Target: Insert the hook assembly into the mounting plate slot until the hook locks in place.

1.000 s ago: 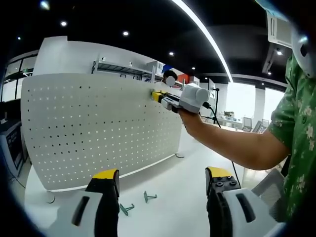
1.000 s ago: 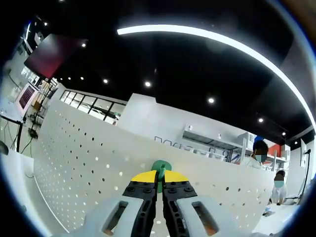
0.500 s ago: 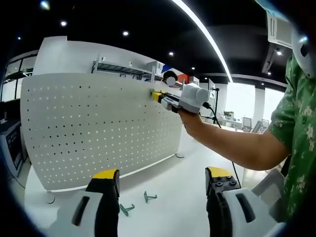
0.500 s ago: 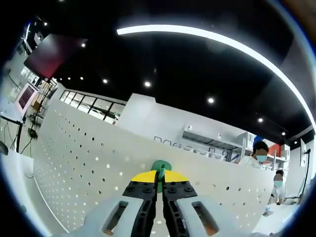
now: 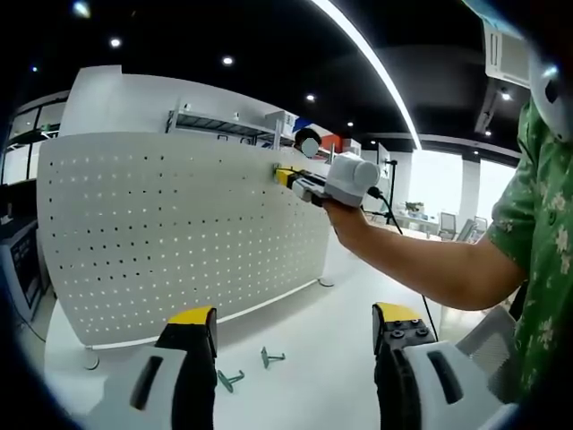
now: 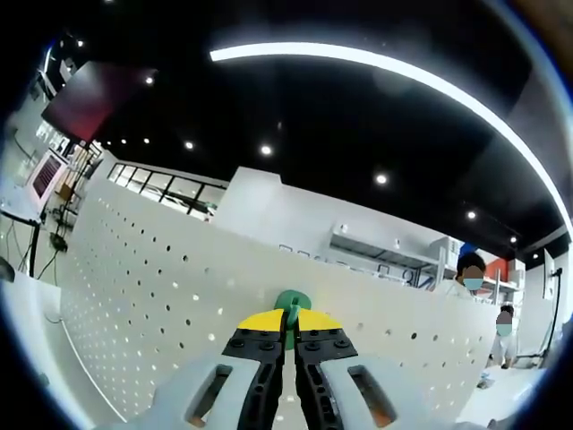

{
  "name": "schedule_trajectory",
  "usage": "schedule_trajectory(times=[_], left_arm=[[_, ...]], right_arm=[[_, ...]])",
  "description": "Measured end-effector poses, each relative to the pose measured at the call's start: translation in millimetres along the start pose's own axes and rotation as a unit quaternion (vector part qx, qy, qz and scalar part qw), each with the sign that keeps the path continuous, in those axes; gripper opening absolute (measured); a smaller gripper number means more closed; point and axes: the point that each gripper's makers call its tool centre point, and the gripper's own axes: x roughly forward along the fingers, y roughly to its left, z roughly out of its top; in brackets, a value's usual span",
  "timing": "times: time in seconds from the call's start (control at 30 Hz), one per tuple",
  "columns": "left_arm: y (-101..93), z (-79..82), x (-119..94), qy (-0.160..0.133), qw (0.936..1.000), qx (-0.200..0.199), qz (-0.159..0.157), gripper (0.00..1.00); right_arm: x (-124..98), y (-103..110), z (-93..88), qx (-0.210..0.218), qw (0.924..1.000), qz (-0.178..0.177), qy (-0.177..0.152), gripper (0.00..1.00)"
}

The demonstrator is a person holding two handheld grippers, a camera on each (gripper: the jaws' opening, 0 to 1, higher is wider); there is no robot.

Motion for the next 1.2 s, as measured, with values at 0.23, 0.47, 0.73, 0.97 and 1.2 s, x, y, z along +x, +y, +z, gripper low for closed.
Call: schedule_trajectory(times=[0.23,0.47,0.73,0.97,1.2], left_arm=[[1.0,-0.6,-0.4,0.001,1.0,0.0,0.0,0.73],[1.6,-1.1,-1.5,0.001,1.0,-0.001,0.001,0.73],[0.8,-0.7,-1.2,0.0,1.0,-0.001,0.0,0.73],[1.4,-2.3,-1.6,0.002,1.0,-0.002,0.001,0.72],[1.7,-2.4,-0.9,0.003,1.0,-0.002,0.001,0.72]], right_arm=[[0.6,1.9,-0.4,0.0,1.0,0.001,0.001,0.02],[0.7,2.2,-2.8,0.001,1.0,0.0,0.002,0.02],[0.9,1.8,-3.4,0.005,1.0,-0.001,0.004,0.02],[1.5,1.3,-3.9,0.011,0.9999,-0.003,0.0,0.01],[2.1,0.8,-3.8,0.006,0.9999,-0.006,-0.007,0.01]])
